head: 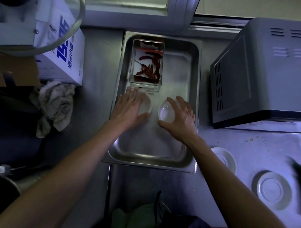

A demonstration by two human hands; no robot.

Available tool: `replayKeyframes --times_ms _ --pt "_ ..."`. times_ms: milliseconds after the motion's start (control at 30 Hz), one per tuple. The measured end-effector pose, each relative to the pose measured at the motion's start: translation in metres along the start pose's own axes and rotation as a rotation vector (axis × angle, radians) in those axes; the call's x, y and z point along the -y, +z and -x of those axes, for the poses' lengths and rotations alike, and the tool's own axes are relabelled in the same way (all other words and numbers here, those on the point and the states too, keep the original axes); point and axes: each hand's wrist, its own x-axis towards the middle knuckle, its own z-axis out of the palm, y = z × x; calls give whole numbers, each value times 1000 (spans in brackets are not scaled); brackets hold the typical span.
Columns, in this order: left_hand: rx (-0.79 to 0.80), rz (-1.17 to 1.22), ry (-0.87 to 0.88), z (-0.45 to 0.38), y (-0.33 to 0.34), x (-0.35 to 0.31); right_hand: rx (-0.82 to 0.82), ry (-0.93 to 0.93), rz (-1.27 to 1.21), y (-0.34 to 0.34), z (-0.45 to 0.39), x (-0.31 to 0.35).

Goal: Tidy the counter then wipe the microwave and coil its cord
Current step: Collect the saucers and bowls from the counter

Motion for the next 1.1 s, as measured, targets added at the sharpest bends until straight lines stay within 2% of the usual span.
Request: replayKeyframes --times_ms 333,633,867,1100 --pt "-201 51 -47 53 -28 46 13 -181 98 24 -37 67" --pt "-188 154 -145 66 -22 65 106 -225 224 73 -59 89" --pt "-211 196 -143 62 -20 66 161 -238 266 80 -65 79" --pt "-156 194 -174 67 -20 53 185 -285 309 80 -64 71"
